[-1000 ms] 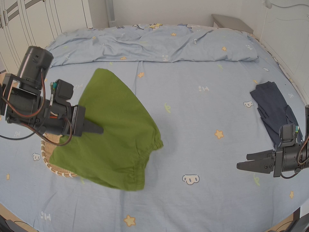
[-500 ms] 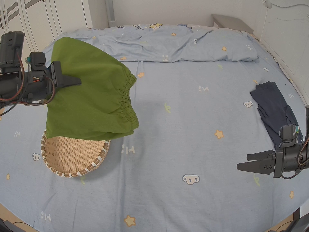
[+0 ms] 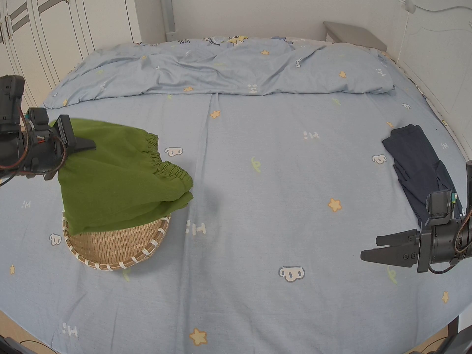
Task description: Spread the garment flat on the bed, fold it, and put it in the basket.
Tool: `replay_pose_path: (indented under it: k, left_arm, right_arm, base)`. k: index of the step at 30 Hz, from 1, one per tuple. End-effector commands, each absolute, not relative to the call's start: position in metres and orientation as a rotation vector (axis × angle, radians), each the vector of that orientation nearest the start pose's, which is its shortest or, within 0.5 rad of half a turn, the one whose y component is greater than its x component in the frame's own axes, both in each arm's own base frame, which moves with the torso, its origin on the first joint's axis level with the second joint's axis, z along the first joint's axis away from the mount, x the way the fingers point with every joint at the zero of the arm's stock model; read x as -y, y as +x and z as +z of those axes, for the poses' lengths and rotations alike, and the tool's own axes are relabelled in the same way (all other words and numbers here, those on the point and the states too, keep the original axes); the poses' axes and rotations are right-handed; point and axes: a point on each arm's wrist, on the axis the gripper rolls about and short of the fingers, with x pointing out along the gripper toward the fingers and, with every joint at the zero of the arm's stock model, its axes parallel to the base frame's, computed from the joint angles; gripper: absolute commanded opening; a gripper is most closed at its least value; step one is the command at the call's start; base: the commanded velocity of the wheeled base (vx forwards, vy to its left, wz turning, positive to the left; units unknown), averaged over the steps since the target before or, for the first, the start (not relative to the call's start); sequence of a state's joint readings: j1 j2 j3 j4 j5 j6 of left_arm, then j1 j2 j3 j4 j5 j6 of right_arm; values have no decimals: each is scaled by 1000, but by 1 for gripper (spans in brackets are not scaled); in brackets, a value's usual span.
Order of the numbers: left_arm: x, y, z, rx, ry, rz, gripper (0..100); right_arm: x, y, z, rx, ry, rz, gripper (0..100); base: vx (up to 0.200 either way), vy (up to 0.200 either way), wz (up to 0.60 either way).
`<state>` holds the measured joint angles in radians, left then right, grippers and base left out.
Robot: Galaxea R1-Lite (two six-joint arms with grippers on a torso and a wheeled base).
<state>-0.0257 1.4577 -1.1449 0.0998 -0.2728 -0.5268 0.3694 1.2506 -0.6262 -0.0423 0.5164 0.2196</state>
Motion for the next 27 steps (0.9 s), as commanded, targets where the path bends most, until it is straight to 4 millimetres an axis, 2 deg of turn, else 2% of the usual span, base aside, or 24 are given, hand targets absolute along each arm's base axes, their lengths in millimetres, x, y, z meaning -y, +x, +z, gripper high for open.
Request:
replay_pose_path:
  k: [1, 4, 8, 16, 21, 23, 24, 27]
  left_arm:
    - [-10, 250, 240, -585, -635, -56, 0]
    - [-29, 268, 205, -692, -673, 44, 0]
    - [-46, 291, 174, -835, -717, 137, 0]
    - [-51, 308, 166, -1095, -751, 221, 0]
    - [-54, 319, 156, -1123, -753, 237, 0]
    - [-55, 323, 157, -1111, -751, 235, 0]
    - [-55, 325, 158, -1107, -750, 232, 100]
    - [-54, 328, 161, -1090, -746, 224, 100]
  right_arm:
    - [-75, 159, 188, -698, 242, 795, 100]
    - [-75, 159, 188, -698, 242, 795, 100]
    - [-75, 159, 188, -700, 242, 795, 100]
    - [-74, 159, 188, -698, 242, 795, 100]
    - [-75, 159, 188, -700, 241, 797, 100]
    - [-75, 159, 188, -699, 241, 797, 100]
    - [-75, 159, 188, -700, 241, 797, 100]
    - [-75, 159, 188, -700, 242, 795, 100]
  base:
    - [0, 0, 0]
    - [0, 0, 0]
    - [0, 0, 0]
    - [0, 0, 0]
    - [0, 0, 0]
    - [0, 0, 0]
    - [0, 0, 0]
    - [0, 0, 0]
